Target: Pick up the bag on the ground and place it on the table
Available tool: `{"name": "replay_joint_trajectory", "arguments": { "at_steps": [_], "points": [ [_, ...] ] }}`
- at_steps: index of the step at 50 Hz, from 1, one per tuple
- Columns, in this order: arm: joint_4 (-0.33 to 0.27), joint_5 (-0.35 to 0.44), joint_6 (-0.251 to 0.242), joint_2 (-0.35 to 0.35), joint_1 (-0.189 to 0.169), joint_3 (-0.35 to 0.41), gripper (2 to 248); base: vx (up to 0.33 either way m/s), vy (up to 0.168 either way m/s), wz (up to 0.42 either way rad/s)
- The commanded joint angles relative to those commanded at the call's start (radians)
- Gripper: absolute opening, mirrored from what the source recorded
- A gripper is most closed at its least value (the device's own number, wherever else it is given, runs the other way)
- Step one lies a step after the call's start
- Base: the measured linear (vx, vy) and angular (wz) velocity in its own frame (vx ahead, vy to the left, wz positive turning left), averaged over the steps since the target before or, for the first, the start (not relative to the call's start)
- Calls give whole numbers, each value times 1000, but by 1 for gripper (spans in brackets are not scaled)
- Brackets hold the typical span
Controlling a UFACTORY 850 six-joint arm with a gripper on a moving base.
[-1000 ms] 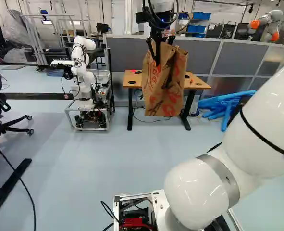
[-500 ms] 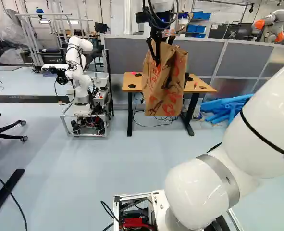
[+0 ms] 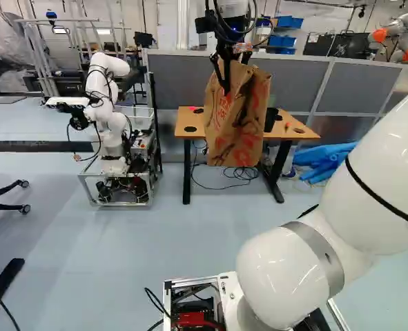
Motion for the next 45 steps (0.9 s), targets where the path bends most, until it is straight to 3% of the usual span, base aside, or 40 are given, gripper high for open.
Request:
{"name": "replay_joint_trajectory", "arguments": {
  "at_steps": [45],
  "points": [
    [0, 0, 0, 0, 0, 0, 21, 205, 19, -16]
  ]
}}
